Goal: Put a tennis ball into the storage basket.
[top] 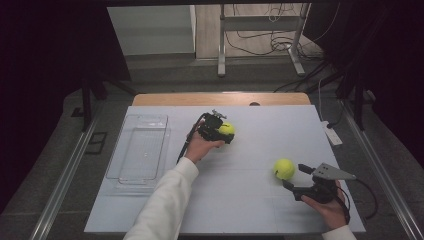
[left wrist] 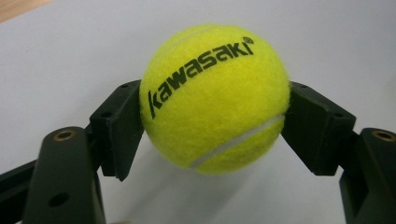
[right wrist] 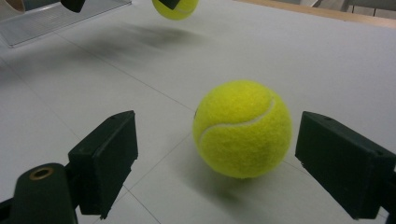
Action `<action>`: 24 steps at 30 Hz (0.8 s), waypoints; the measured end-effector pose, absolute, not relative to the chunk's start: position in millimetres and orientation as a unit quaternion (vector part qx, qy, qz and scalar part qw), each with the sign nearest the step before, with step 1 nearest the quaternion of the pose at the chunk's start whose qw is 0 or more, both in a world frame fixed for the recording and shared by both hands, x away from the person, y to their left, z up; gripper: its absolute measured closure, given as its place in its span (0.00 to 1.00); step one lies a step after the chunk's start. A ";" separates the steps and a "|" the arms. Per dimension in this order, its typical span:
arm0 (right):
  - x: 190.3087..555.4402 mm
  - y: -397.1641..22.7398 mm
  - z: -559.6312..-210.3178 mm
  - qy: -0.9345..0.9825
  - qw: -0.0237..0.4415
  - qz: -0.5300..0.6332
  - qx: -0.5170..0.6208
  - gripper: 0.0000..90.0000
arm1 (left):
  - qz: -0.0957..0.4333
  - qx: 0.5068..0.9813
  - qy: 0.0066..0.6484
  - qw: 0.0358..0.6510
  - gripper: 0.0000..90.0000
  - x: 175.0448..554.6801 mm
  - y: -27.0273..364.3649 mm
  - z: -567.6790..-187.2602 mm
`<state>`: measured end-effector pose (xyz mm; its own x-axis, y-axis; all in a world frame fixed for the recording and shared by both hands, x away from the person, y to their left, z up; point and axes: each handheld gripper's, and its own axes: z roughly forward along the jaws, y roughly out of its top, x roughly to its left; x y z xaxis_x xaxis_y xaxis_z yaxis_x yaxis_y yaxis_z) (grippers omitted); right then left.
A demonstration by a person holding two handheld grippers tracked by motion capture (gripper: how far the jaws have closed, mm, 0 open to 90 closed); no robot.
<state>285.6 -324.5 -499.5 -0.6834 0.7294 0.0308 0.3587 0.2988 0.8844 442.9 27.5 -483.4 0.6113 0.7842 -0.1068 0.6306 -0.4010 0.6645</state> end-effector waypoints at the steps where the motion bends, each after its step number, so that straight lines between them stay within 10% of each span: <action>1: 285.5 -324.4 -499.5 0.782 0.194 0.479 0.348 0.15 | 0.112 0.829 0.426 0.344 0.30 442.5 28.0 -482.9; 24: 285.4 -324.0 -499.3 0.782 0.196 0.478 0.349 0.15 | 0.118 0.807 0.427 0.391 0.30 419.3 46.1 -462.5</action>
